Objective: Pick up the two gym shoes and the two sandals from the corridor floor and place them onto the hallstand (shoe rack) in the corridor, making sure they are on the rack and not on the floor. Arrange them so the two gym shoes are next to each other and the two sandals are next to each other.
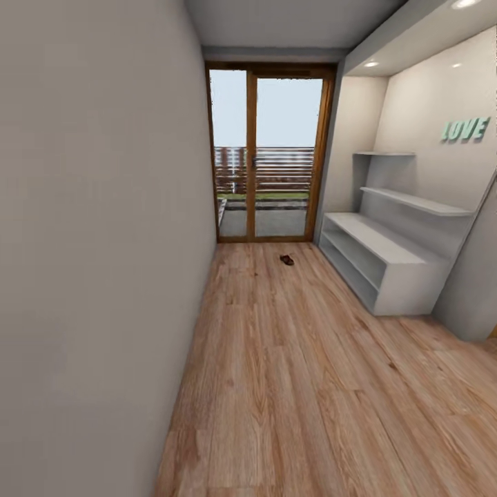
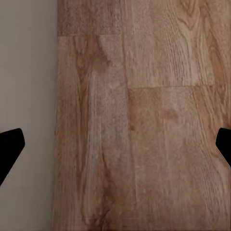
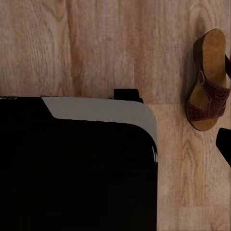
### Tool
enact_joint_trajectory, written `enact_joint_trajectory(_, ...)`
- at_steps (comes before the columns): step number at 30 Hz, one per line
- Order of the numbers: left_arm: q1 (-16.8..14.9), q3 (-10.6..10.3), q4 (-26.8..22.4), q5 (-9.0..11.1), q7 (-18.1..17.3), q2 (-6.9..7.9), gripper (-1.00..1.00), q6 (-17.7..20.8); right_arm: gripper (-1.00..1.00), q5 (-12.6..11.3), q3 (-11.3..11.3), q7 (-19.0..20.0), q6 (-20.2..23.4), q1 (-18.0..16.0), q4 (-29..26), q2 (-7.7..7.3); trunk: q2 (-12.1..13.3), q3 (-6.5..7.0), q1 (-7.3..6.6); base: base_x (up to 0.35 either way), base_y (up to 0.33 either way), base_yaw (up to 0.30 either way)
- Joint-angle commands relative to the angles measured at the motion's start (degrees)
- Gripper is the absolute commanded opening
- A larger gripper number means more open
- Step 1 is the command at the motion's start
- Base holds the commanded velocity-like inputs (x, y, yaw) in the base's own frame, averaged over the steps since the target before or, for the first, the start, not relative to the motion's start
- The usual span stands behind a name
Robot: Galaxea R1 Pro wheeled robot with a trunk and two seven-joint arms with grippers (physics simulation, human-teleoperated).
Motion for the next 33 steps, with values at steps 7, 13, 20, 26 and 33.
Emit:
enact_joint_trajectory(7, 0.0, 0.0, 0.0, 0.0, -0.1, 0.0, 1.0, -0.2, 1.0, -0.1, 0.0, 0.0, 0.0, 0.0, 0.0, 0.0, 0.0, -0.05, 0.03, 0.345, 0.012, -0.107)
enact_joint_trajectory(13, -0.1, 0.0, 0.7, 0.0, -0.1, -0.04, 1.0, -0.2, 1.0, -0.1, 0.0, 0.0, 0.0, 0.0, 0.0, 0.0, 0.0, -0.05, 0.03, 0.346, 0.001, -0.016)
enact_joint_trajectory(20, -0.1, 0.0, 1.0, 0.0, -0.1, -0.02, 1.0, -0.2, 1.0, -0.1, 0.0, 0.0, 0.0, 0.0, 0.0, 0.0, 0.0, -0.05, 0.03, 0.346, -0.027, -0.002)
enact_joint_trajectory(26, 0.0, -0.1, 1.0, 0.0, -0.1, -0.05, 1.0, -0.2, 1.0, -0.1, 0.0, 0.0, 0.0, 0.0, 0.0, 0.06, 0.0, -0.05, 0.03, 0.347, -0.041, 0.0)
enact_joint_trajectory(33, -0.1, -0.1, 1.0, 0.0, -0.1, -0.03, 1.0, -0.2, 1.0, -0.1, 0.0, 0.0, 0.0, 0.0, 0.0, 0.07, 0.0, -0.05, 0.03, 0.348, -0.006, 0.0)
